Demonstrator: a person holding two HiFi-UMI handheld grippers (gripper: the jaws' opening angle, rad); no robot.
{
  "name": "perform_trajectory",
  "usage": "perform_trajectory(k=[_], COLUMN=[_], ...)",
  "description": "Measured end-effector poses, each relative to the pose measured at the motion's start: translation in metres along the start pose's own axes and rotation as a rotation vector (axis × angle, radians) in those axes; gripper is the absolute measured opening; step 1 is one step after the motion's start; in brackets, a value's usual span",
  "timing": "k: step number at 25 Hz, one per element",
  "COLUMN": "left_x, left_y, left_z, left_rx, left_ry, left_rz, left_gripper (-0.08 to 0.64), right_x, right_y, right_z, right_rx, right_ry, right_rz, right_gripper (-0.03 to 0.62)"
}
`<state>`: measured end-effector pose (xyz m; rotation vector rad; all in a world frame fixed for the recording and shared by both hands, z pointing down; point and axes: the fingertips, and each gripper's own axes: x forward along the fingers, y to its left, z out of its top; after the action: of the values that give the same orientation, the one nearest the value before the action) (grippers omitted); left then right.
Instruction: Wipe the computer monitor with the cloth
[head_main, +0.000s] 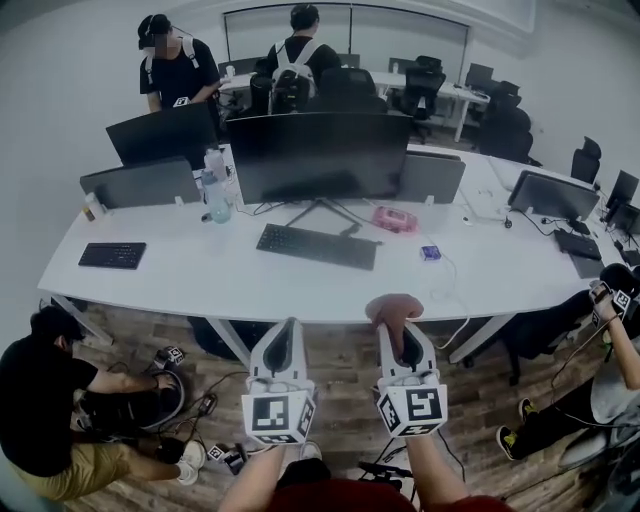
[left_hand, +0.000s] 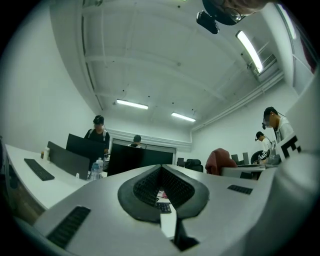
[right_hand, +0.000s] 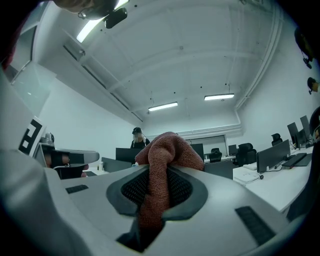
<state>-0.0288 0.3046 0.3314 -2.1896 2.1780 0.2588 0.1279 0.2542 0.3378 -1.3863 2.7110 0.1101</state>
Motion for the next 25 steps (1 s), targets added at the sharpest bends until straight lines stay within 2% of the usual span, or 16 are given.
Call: perform_trajectory(k=[5,13,18,25], left_x=[0.029,0.068,0.092,0.149], left_y=[0.042,0.073,0.080,0.082], left_z=[-0.004,-0.008,-0.017,-0.027], left_rx=[-0.001,-0.021,-0.024,-0.004], left_ry=[0.004,-0.012,-0.009,-0.017], left_rz=[-0.013,-0.053,-0.067,-0.060], left_gripper=[0.023,0.023,0.023,0.023], right_x=[0.045,0.087,0.110,0.156], right_y=[0.013,0.016,0.004,-0.035], right_z=[-0.008,-0.013,-0.022,-0.029], right_rx=[-0.014,-0.021,-0.019,-0.012], right_ry=[0.004,-0.007,-0.015,-0.044], right_rz=[-0.019,-0.065,-0.082,-0.096], right_gripper=[0.078,0.078,0.078,0.078])
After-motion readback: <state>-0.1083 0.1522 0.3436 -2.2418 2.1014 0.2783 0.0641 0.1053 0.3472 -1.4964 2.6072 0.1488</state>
